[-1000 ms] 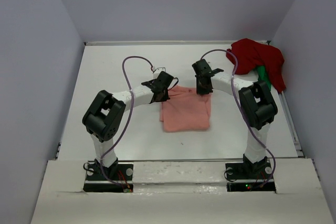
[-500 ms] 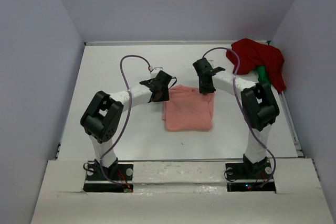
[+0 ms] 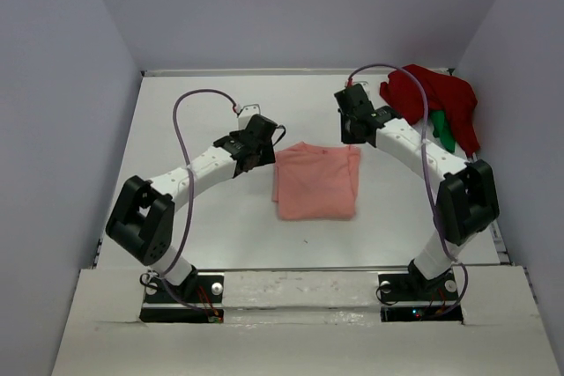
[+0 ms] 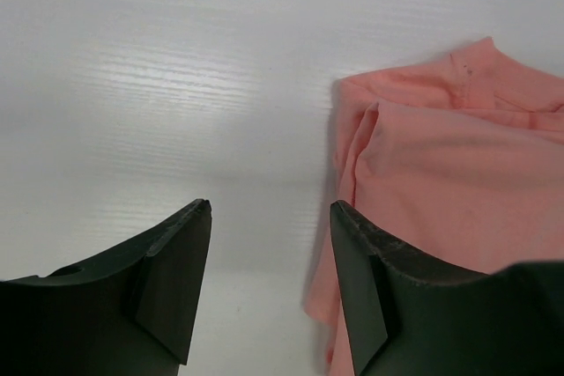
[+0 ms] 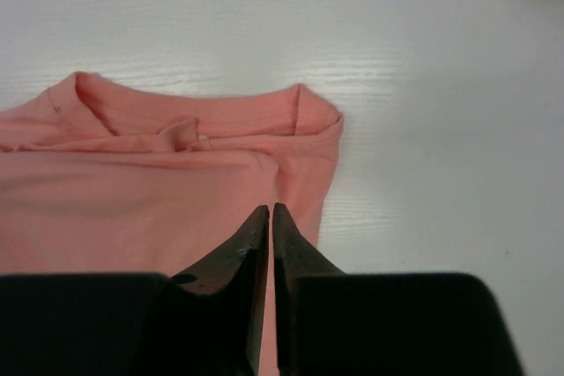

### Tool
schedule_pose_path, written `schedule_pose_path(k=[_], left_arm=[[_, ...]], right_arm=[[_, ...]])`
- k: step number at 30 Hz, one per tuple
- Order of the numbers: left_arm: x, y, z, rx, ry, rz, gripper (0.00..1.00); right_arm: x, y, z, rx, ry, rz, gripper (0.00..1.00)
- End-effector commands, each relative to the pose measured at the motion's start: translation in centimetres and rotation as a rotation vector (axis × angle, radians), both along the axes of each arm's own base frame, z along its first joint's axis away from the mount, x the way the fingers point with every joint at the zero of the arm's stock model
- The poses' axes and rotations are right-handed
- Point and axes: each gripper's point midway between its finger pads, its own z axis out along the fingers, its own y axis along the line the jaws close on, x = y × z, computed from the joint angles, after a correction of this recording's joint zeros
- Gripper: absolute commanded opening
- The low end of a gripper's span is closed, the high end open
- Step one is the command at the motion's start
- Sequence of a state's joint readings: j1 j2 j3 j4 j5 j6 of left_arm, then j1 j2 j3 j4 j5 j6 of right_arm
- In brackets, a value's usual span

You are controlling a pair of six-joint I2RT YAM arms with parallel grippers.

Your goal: Fold and stack the t-shirts

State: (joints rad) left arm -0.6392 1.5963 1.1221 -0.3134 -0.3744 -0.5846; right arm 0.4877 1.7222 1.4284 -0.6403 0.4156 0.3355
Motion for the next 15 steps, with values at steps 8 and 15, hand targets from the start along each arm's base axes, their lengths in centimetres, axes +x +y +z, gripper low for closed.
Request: schedule_pose_path(k=[8, 15], left_arm=[[-2.2, -1.1, 3.5, -0.181, -0.076, -0.099, 0.17], [-2.8, -4.9, 4.9, -0.327, -0.055, -0.248, 0.0]], right_arm=[[-5.4, 2.6, -5.3, 0.129, 0.118, 0.106, 0.0], [-6.8, 2.9, -4.1, 0.181, 0.1, 0.117, 0.0]])
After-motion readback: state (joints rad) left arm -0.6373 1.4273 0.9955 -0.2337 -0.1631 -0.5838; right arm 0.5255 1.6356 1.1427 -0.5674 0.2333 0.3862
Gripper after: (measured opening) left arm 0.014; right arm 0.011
